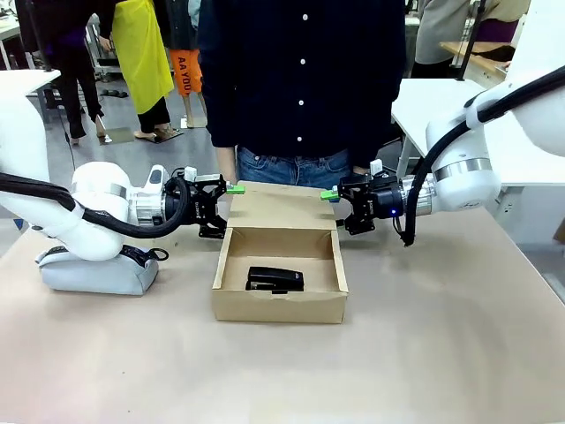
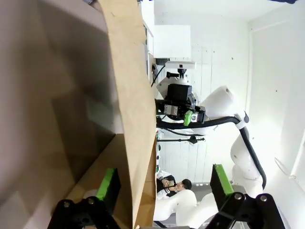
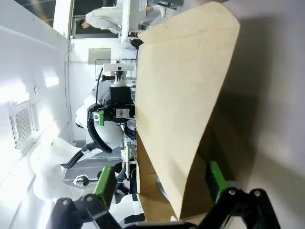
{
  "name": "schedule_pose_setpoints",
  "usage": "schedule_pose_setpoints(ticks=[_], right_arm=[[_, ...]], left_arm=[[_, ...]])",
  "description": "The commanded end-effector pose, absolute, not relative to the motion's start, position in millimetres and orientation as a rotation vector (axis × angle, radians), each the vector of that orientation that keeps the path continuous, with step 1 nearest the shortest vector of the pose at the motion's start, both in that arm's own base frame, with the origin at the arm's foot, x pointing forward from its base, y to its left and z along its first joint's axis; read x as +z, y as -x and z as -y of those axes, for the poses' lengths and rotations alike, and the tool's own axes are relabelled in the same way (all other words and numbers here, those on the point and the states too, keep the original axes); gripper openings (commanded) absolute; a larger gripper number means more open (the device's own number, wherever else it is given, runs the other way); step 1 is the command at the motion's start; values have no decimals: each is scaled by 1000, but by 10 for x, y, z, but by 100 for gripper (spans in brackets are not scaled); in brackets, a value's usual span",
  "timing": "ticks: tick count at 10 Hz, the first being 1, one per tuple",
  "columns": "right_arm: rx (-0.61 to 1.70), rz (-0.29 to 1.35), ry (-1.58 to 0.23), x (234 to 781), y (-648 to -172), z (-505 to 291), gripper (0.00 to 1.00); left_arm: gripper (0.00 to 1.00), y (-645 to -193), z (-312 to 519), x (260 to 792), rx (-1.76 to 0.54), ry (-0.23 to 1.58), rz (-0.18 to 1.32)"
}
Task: Pack the items into the box.
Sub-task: Close the Mailer Box.
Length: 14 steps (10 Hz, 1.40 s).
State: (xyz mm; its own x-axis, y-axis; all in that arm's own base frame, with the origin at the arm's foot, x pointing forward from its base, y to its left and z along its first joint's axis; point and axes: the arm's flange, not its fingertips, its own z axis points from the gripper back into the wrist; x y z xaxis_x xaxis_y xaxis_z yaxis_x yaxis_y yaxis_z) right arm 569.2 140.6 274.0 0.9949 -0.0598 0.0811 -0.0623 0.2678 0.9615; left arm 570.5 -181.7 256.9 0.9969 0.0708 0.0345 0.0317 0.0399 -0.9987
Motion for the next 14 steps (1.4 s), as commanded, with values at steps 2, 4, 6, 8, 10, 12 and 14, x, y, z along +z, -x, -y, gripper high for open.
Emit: schedule_pose_setpoints(ticks=[2,4,6,8,10,12,14], right_arm=[[91,151,-1383,2804,-5678,-1454,100],[160,214,-1394,2986,-5539,-1429,100],[251,265,-1419,3102,-5401,-1427,100],[330,319,-1428,3139,-5275,-1444,100],[396,379,-1439,3165,-5184,-1446,100],[361,317,-1415,3180,-5277,-1453,100],[361,317,-1415,3180,-5277,-1453,100]], left_arm=[[100,-5683,1776,2673,-75,1574,96],[100,-5568,1806,2855,-145,1617,139],[100,-5509,1910,3009,-198,1626,168],[100,-5414,1920,3057,-218,1633,231],[100,-5331,1896,3067,-214,1619,331],[100,-5300,1823,3036,-157,1595,379],[100,-5406,1893,3057,-216,1620,286]])
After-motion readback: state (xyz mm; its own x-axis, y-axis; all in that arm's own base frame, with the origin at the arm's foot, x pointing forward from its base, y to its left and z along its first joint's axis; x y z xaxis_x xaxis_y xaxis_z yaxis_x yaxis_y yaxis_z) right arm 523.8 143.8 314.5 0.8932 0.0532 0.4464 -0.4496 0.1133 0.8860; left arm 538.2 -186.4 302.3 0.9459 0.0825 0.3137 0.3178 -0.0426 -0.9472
